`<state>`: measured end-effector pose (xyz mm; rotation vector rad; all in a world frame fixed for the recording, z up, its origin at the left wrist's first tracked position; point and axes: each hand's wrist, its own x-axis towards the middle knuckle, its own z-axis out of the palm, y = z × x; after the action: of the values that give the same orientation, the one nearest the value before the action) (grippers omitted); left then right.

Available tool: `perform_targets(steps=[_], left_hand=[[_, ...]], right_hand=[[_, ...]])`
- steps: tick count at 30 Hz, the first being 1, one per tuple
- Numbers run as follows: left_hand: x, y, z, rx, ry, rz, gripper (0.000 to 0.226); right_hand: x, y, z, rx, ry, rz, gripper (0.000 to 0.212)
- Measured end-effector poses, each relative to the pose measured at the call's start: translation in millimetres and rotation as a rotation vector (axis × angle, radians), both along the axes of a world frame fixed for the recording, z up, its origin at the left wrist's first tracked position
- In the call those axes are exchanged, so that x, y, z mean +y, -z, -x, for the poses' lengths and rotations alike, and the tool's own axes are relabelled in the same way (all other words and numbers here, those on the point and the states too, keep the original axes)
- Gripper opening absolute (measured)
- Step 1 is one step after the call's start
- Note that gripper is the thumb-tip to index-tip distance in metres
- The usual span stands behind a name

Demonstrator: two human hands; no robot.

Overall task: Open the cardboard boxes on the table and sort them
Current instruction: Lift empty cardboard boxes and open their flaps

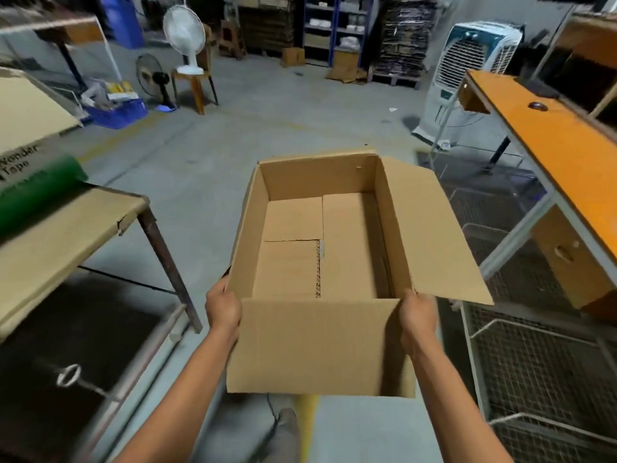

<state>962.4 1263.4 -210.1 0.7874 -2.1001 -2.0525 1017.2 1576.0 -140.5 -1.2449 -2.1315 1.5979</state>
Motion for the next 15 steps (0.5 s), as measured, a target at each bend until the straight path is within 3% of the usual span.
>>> perform_targets(steps=[4,11,15], left_hand=[[-2,-5,87,0.011,-0.085,-0.001,0.035],[-27,-31,235,-0.021,-0.169,-0.013,0.053],[-54,-30,309,-0.123,-0.215,-0.068,0.052]], right_hand=[[-4,3,111,-0.01,-0.064,-0.021,0.024],[-23,-16,303,0.006,-0.165,-0.025,0.02],[-36,-24,387,0.01,-0.278,-0.066,0.021]])
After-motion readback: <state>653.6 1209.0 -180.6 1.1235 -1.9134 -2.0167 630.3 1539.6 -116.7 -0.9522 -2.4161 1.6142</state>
